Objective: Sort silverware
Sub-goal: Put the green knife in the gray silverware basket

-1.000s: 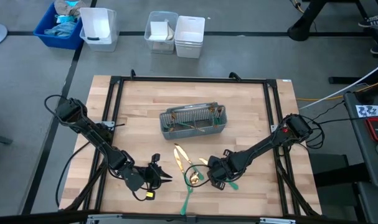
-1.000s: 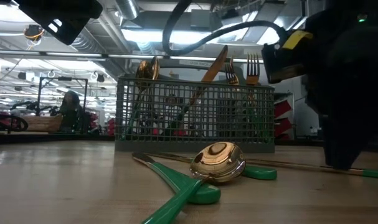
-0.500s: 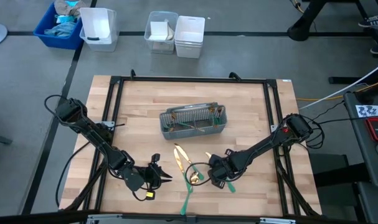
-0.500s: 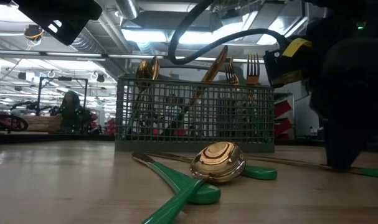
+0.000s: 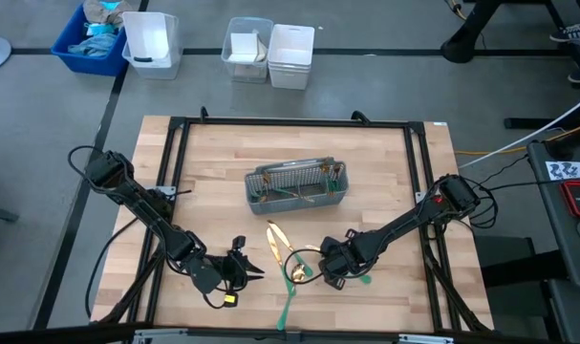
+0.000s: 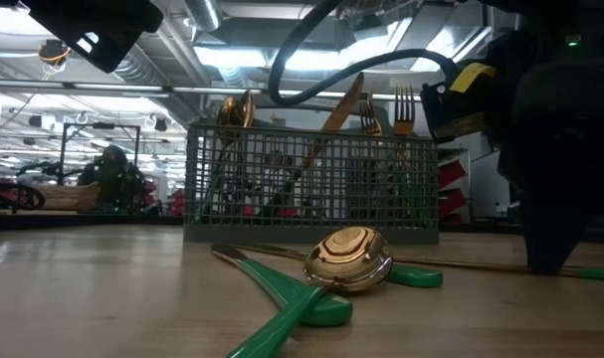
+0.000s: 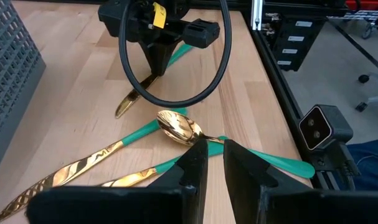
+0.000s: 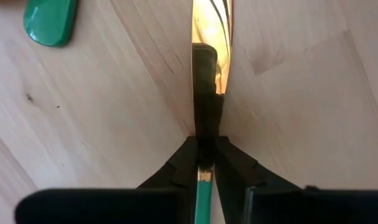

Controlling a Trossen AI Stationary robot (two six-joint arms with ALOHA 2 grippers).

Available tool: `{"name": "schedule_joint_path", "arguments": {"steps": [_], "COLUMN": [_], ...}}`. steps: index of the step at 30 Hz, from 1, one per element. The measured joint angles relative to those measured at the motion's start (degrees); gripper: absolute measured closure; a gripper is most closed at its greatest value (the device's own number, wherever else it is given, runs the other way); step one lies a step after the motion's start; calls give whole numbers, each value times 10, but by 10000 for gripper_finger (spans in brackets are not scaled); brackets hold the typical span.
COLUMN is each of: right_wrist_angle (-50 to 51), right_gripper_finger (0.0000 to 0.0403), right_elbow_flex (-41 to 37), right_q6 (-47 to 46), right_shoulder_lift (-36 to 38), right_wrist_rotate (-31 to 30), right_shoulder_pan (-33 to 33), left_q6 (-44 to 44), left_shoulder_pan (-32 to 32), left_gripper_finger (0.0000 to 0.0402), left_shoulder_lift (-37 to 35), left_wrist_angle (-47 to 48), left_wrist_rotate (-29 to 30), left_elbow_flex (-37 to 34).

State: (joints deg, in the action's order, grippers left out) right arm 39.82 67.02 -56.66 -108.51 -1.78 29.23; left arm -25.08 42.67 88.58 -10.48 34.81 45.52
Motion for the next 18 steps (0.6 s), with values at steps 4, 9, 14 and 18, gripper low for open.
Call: {"name": "schedule_joint_path", "arguments": {"steps": [4,9,14,18], "right_wrist_angle": [-2,-8,-9,-10], "right_gripper_finger": [358,342,339,359], "right_elbow_flex": [0,-1,-1,-1], "right_q6": [14,16,17,17], "right_shoulder_lift": [0,-1,-1,-1], "right_wrist_rotate": [-1,-7,-8,-13], "right_shoulder_pan": [0,0,0,0], "left_q6": [0,0,0,0], "left_shoulder_pan": [0,0,0,0], "left_gripper_finger": [357,357,357,357], "left_shoulder_lift": [0,0,0,0], "left_wrist_angle": [0,0,0,0], "left_wrist_rotate": [0,0,0,0], "left_elbow_flex": [0,0,0,0]}}
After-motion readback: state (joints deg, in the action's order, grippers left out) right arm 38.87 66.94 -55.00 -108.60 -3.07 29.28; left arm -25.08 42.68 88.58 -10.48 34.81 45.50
